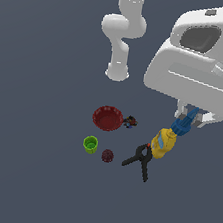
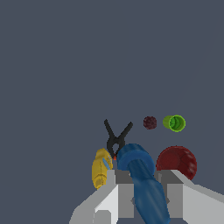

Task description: Pick up a designated object from a clutter of objects.

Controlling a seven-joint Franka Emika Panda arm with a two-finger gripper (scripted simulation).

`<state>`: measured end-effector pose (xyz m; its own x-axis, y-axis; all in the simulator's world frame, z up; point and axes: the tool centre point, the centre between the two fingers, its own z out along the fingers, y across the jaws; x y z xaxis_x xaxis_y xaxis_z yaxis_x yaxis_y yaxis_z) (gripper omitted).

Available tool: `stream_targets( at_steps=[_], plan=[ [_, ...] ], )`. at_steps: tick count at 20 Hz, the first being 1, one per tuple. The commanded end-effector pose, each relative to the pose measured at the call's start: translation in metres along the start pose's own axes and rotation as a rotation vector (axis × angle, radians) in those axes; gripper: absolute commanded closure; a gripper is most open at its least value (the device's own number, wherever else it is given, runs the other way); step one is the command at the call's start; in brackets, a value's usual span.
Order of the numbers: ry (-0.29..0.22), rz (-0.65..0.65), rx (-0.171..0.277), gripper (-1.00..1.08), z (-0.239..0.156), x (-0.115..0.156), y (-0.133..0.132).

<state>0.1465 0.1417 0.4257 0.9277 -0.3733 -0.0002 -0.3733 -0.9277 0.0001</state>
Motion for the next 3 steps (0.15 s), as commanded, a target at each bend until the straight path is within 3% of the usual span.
stream_targets(
  at_steps=[1,3],
  plan=[
    [0.000,0.000,0.000,1.08,-0.0011,0.0005,-0.0007],
    [0.000,0.000,0.000,1.08,-0.0012,0.0006,-0.0008]
  ],
)
